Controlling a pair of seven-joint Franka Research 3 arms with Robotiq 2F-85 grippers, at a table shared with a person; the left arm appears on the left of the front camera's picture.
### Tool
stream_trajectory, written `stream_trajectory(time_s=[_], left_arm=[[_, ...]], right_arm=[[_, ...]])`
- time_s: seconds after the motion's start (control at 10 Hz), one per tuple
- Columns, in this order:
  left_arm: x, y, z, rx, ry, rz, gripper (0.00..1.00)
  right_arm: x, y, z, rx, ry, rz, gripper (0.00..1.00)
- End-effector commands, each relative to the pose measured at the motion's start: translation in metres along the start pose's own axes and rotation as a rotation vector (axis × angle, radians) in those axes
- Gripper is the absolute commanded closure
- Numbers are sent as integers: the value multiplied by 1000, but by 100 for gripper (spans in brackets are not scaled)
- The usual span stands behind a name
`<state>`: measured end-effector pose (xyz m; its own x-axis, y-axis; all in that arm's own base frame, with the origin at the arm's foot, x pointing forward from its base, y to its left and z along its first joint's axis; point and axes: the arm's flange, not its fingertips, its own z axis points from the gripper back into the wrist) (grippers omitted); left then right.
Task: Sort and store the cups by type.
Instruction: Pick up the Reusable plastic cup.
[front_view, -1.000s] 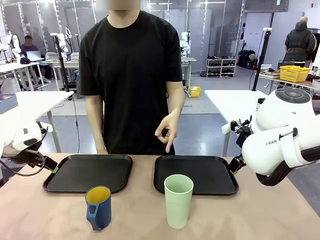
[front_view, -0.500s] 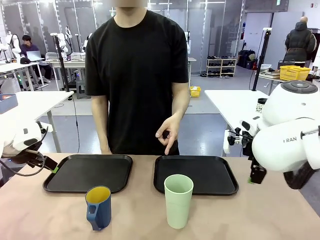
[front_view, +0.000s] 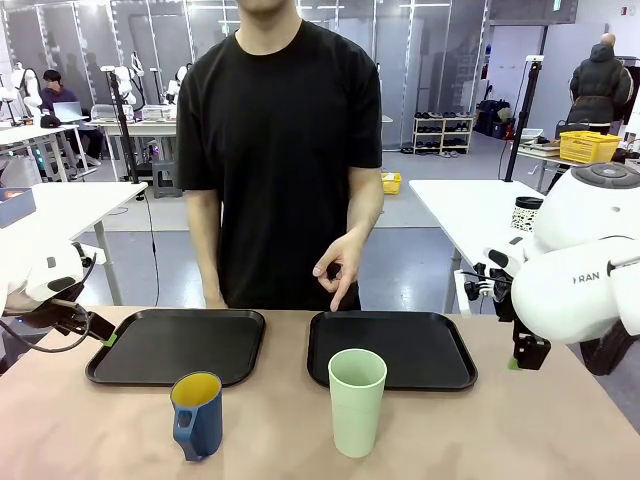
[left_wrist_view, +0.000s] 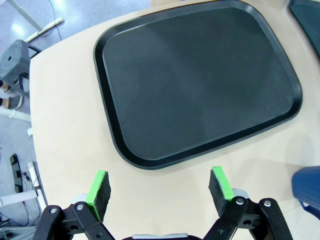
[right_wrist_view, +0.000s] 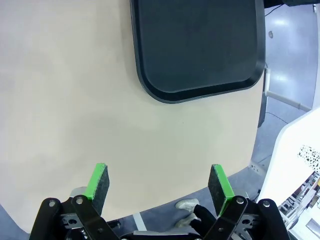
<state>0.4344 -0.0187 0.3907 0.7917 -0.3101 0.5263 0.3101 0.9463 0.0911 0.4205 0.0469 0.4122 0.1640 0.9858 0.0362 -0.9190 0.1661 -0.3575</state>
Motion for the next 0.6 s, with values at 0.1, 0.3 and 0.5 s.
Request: stream_trajectory(time_s=[0.1,0.3,0.5], left_arm=[[0,2,0,3,-4,-3,0],[0,2,0,3,-4,-3,0],[0,2,0,3,-4,-3,0]], right_arm=[[8,0,-12,92,-78,148,0],[9,-4,-34,150,-220,158,0],[2,0,-44,199,-312,173,0]])
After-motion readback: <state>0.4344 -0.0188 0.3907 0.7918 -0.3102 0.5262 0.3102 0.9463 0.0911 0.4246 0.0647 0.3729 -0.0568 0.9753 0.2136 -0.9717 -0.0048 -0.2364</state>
